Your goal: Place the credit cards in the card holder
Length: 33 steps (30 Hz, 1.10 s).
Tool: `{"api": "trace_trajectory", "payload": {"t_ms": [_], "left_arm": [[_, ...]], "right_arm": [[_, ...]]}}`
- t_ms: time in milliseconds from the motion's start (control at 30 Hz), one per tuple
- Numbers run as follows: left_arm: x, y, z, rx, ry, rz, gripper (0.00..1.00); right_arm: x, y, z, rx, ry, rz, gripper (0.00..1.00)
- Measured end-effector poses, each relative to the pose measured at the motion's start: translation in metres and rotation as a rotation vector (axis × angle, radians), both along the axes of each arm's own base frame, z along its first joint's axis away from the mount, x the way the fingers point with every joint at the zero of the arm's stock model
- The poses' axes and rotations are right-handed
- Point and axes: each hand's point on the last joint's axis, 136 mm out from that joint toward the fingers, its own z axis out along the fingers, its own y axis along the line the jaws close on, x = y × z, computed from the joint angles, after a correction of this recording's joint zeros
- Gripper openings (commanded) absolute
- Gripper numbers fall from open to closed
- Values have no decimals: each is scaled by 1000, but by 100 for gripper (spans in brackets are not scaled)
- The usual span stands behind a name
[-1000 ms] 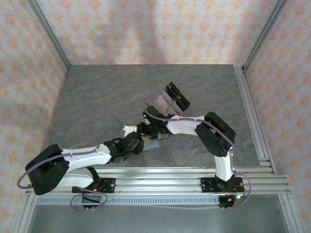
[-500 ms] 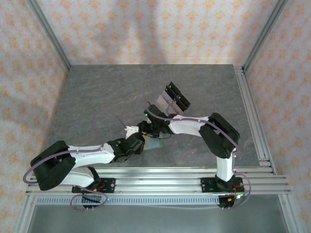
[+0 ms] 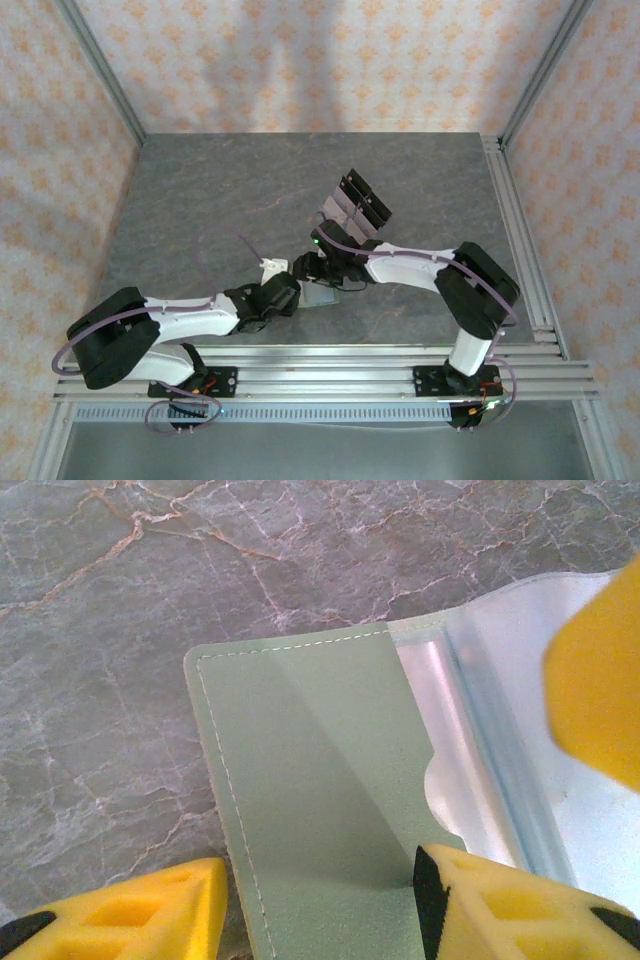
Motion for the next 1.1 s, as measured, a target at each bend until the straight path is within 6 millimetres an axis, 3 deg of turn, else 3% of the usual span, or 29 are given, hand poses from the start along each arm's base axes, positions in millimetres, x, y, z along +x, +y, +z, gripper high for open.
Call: {"api": "trace_trajectory", "payload": {"t_ms": [233,733,1100], "left_arm": [[0,1,0,3,2,1,53],[0,1,0,3,1,1,53],[0,1,0,5,-1,2,53]], "right_arm": [[9,-10,18,-8,-61,-26,55],[5,-31,-19,-157,-31,-17,57],[2,-39,-29,-196,-25,-15,57]]}}
